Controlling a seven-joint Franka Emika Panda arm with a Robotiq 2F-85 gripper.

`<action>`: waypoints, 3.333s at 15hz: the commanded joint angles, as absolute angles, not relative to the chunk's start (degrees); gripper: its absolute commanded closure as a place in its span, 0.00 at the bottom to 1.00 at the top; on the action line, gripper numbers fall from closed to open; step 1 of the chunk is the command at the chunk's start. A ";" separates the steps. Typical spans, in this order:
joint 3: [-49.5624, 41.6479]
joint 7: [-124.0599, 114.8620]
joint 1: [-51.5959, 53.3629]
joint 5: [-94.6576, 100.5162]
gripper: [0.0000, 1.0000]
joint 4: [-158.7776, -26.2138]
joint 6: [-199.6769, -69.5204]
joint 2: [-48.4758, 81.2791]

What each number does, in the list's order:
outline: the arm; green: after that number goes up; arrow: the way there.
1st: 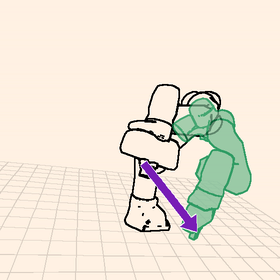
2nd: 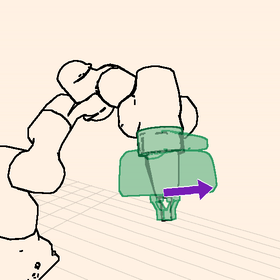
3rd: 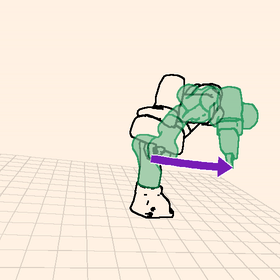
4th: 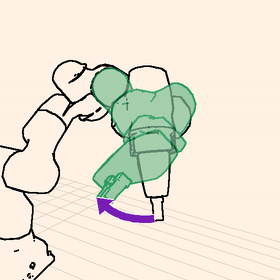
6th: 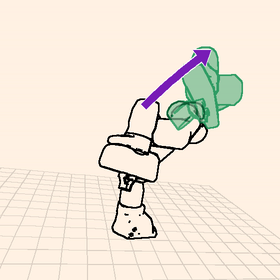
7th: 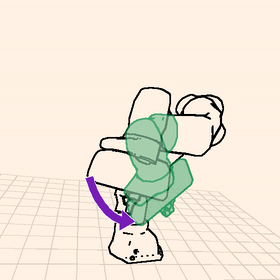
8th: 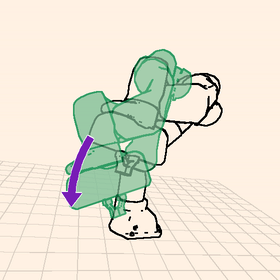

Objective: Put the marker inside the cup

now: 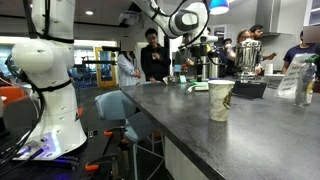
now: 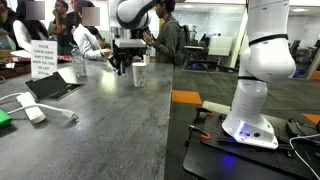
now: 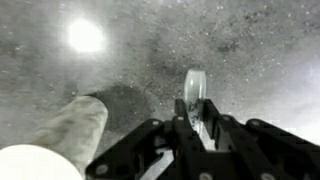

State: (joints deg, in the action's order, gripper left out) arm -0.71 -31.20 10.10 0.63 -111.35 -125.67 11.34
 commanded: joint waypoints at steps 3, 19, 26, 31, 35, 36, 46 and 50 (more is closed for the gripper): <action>0.12 -16.99 5.57 0.29 0.94 -108.26 -104.20 6.67; 1.22 2.81 4.35 29.81 0.94 -92.78 -76.28 15.14; 3.21 18.07 6.66 44.52 0.94 -89.42 -76.67 21.07; 4.60 27.26 7.66 50.91 0.94 -89.12 -76.95 24.54; 4.96 29.17 7.81 53.34 0.94 -88.99 -77.49 26.69; 5.14 29.46 7.82 53.21 0.94 -89.06 -77.44 26.93; 6.80 28.51 9.72 54.16 0.52 -90.40 -76.59 28.94; 6.69 27.33 9.63 56.21 0.29 -90.55 -76.88 28.50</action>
